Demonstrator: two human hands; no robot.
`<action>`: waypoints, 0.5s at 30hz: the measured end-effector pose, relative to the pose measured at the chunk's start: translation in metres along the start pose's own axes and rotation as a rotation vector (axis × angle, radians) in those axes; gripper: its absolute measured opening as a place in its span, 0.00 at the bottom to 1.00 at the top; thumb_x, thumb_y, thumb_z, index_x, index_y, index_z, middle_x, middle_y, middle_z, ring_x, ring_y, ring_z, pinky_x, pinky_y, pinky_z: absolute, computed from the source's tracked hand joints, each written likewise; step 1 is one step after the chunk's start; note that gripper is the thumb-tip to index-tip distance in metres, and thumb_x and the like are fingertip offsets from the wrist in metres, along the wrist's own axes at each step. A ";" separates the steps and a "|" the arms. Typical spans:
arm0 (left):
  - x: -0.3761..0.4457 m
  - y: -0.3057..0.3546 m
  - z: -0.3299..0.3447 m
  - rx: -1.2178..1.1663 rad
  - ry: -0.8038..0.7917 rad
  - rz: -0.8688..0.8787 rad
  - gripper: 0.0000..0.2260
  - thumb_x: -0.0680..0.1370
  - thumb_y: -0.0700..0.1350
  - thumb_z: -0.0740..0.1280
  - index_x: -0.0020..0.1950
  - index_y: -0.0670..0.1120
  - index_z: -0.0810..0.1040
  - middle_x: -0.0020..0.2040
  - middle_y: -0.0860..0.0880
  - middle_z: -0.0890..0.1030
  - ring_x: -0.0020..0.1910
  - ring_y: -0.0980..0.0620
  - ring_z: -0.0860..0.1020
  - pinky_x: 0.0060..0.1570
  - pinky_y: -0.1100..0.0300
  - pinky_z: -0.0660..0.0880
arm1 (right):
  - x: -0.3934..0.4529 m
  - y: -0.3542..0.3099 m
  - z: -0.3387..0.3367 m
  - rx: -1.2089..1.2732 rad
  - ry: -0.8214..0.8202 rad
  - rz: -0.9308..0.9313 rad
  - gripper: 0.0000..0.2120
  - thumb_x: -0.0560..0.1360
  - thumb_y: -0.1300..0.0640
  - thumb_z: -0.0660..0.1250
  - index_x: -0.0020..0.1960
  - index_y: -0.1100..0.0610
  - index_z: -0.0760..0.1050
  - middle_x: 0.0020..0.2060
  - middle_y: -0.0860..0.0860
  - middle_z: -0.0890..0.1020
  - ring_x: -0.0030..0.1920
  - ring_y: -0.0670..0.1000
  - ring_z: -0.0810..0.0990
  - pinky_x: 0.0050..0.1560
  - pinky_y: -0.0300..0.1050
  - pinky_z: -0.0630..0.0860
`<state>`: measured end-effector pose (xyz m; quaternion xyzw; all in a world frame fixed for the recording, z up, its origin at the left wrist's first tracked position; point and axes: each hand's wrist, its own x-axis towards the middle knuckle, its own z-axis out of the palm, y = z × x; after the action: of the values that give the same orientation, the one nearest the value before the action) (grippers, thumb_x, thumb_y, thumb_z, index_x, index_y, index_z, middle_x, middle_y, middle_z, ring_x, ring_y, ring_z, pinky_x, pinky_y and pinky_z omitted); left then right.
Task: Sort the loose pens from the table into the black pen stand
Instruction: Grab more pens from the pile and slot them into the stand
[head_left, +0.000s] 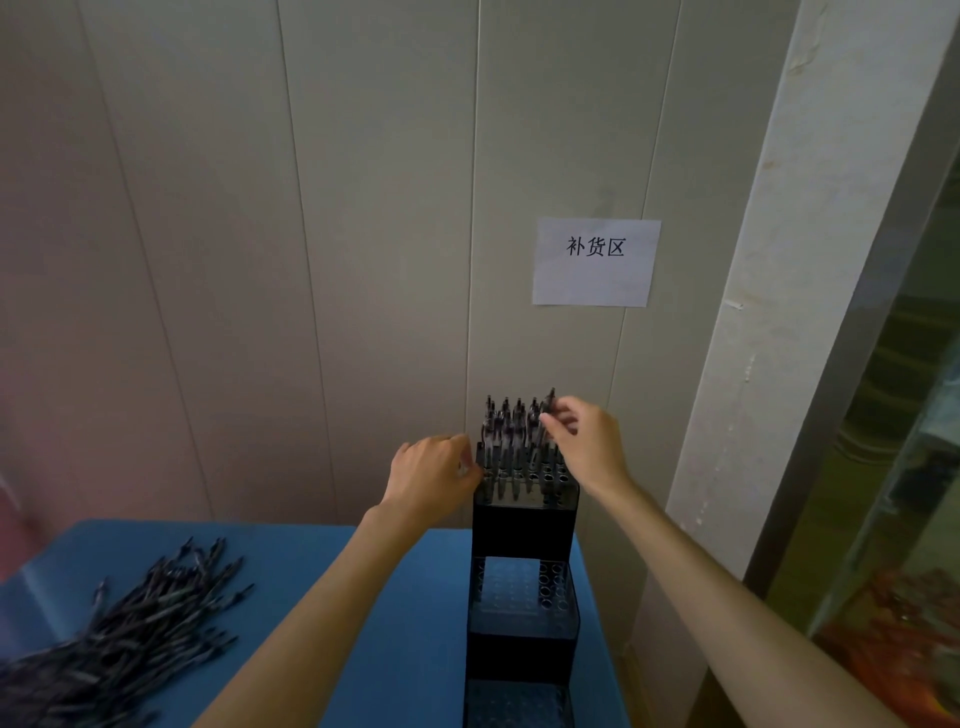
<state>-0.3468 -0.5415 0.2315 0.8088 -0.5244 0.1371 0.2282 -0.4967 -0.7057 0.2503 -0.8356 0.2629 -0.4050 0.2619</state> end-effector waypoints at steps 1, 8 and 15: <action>0.000 0.000 0.000 0.000 -0.002 0.000 0.07 0.79 0.51 0.63 0.50 0.50 0.78 0.46 0.53 0.82 0.42 0.52 0.78 0.47 0.56 0.73 | 0.000 0.000 0.001 -0.021 -0.016 -0.003 0.08 0.77 0.57 0.71 0.54 0.59 0.81 0.44 0.50 0.85 0.42 0.44 0.82 0.48 0.36 0.78; -0.001 0.002 0.000 -0.015 -0.011 -0.008 0.06 0.79 0.50 0.63 0.50 0.50 0.78 0.45 0.54 0.82 0.42 0.53 0.78 0.46 0.57 0.72 | -0.009 0.005 0.007 -0.185 -0.144 0.003 0.08 0.77 0.52 0.71 0.48 0.56 0.83 0.38 0.49 0.85 0.37 0.48 0.82 0.45 0.45 0.81; -0.004 0.003 -0.001 0.001 -0.031 -0.033 0.07 0.79 0.50 0.63 0.50 0.50 0.78 0.45 0.53 0.81 0.41 0.52 0.77 0.43 0.57 0.70 | -0.012 0.004 0.005 -0.173 -0.115 0.041 0.08 0.75 0.52 0.74 0.47 0.56 0.84 0.38 0.49 0.85 0.38 0.44 0.82 0.45 0.39 0.79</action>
<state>-0.3510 -0.5383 0.2314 0.8195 -0.5144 0.1213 0.2218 -0.5001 -0.7003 0.2386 -0.8712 0.2986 -0.3269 0.2119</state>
